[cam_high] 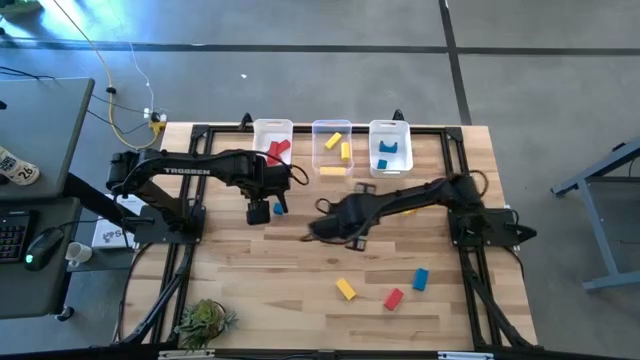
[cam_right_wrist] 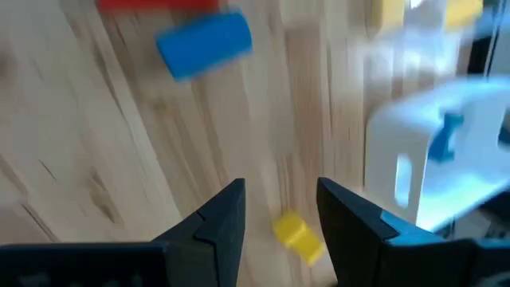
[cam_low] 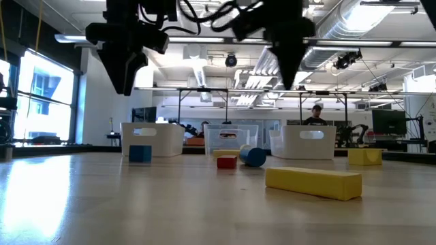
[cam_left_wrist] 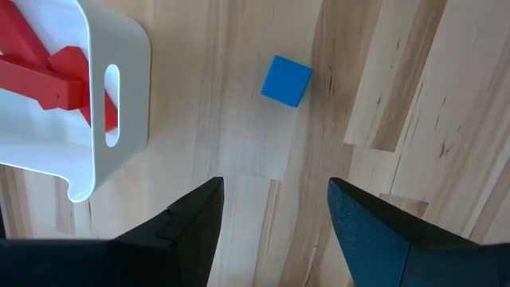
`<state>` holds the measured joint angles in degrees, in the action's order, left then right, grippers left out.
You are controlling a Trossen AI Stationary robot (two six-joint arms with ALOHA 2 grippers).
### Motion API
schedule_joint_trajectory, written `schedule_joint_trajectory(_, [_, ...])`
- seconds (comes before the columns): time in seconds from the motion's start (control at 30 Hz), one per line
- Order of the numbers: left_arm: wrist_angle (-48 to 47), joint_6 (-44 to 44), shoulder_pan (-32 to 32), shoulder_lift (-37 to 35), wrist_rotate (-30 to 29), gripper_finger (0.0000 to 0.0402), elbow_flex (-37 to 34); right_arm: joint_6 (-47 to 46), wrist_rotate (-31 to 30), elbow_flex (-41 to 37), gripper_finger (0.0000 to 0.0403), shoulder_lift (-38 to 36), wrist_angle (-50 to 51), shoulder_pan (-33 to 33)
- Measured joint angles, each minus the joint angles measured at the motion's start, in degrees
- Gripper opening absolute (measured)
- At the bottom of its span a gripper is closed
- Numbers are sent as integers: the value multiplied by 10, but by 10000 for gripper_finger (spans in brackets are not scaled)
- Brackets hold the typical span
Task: Sort & place blocks by color
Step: Put the blue block into the right white bin
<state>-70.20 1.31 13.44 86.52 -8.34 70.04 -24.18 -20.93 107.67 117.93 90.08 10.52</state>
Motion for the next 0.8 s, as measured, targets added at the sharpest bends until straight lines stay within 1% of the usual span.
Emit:
schedule_joint_trajectory(0.17, [7,0,0,0,0,213,0,-95,15,-127,142,-99,0,31])
schedule_joint_trajectory(0.33, [12,5,0,0,0,213,0,-219,45,-213,142,-188,-9,62])
schedule_joint_trajectory(0.5, [12,6,0,0,0,213,0,-324,76,-267,142,-250,-13,98])
schedule_joint_trajectory(0.63, [12,6,0,0,0,213,0,-414,115,-302,142,-287,-24,131])
schedule_joint_trajectory(0.8, [16,6,0,0,0,213,0,-532,161,-339,142,-312,-36,167])
